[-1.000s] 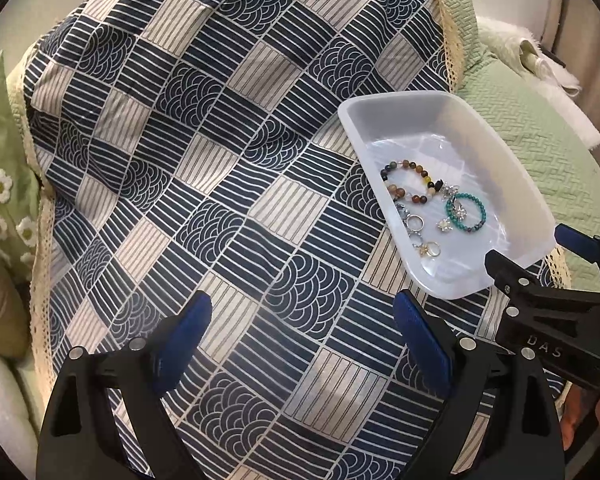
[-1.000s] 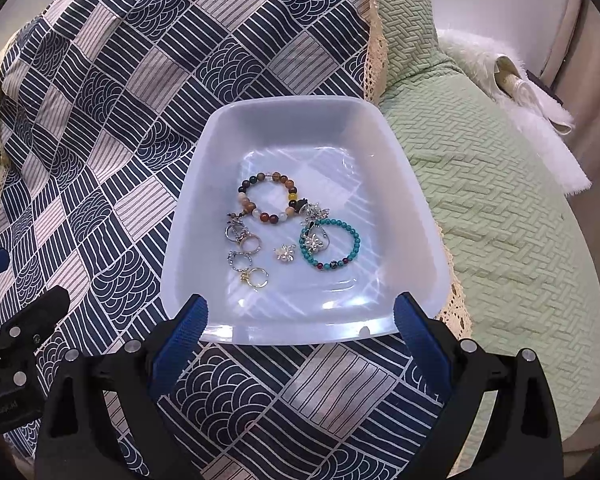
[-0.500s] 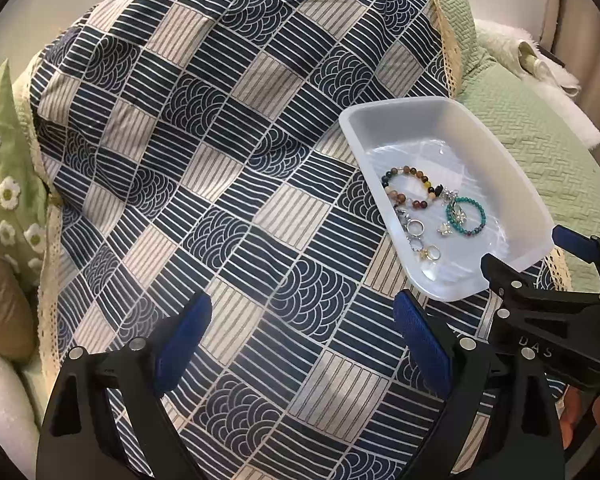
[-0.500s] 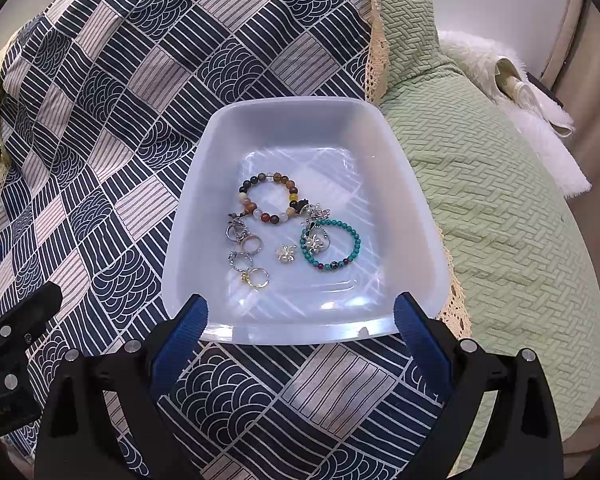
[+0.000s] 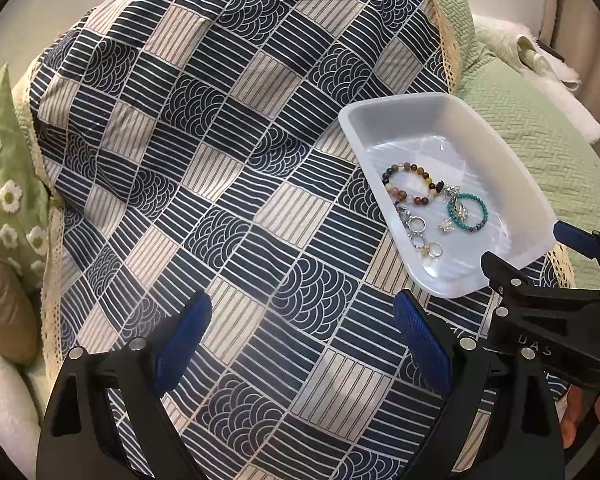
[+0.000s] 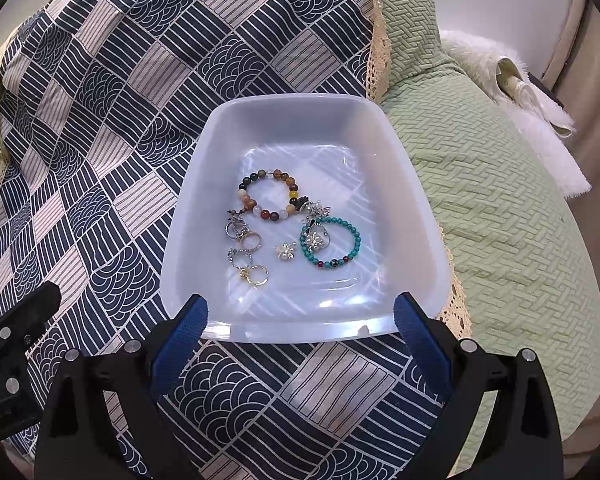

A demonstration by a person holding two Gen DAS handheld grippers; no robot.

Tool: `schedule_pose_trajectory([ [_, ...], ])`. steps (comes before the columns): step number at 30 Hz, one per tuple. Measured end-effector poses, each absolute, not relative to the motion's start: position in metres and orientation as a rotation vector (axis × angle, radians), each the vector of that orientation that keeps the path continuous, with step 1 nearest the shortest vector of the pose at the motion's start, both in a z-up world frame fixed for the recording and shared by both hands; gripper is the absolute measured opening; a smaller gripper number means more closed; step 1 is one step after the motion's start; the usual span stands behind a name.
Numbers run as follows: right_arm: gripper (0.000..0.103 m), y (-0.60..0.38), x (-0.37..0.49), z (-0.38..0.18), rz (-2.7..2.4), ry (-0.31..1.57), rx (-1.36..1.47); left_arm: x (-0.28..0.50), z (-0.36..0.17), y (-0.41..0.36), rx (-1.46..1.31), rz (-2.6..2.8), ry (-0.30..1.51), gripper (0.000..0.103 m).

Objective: Organize jewelry

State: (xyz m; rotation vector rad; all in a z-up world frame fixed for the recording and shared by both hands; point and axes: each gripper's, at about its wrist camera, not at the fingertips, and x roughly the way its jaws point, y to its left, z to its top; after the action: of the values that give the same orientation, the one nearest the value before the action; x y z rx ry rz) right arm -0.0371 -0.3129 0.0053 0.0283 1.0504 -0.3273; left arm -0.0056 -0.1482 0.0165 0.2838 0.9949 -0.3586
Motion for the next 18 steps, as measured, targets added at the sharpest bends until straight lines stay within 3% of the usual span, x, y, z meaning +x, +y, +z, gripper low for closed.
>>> schedule_pose_trajectory([
  [18, 0.093, -0.3128, -0.0371, 0.0046, -0.328, 1.050, 0.026, -0.0057, 0.0163, -0.1490, 0.291, -0.373, 0.999, 0.088],
])
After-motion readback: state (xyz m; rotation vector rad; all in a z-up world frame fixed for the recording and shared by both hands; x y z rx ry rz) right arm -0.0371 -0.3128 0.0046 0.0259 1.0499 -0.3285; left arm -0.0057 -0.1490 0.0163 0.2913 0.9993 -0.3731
